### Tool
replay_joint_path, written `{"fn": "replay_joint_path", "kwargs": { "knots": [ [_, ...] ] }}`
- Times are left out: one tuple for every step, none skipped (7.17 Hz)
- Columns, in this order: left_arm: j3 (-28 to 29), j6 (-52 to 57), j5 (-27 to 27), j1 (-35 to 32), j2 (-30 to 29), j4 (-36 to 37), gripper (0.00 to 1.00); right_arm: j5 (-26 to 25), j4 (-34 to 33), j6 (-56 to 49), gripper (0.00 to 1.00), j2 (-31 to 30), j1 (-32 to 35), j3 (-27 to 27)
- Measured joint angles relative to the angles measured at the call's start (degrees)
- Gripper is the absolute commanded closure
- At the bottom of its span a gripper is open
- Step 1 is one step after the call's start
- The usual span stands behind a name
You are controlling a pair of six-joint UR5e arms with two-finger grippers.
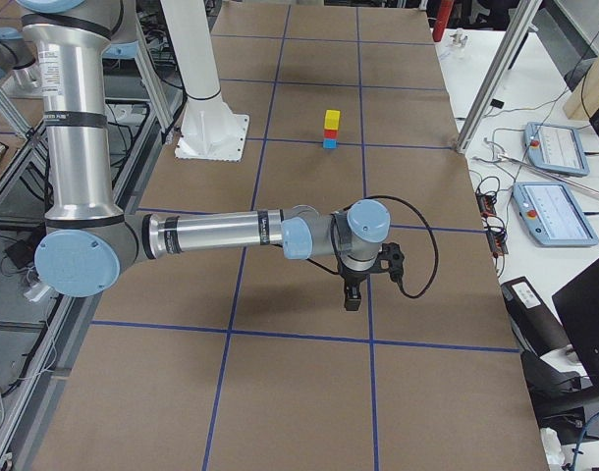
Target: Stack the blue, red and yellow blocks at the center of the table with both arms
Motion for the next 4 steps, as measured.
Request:
{"fn": "replay_joint_path", "kwargs": {
  "knots": [
    [-0.03,0.45,0.09,0.00,0.03,0.00,0.01,-0.16,0.06,-0.14,0.00,-0.01,0.00,0.00],
    [0.05,0.60,0.16,0.00,0.05,-0.01,0.01,-0.28,0.13,-0.35,0.00,-0.04,0.00,0.00],
    [0.21,0.59,0.19,0.00,0.05,0.01,0.01,-0.34,0.21,-0.46,0.00,-0.13,0.00,0.01],
    [0.29,0.58,0.25,0.00,0.05,0.03,0.01,-0.36,0.27,-0.50,0.00,-0.22,0.00,0.05]
  ]
}}
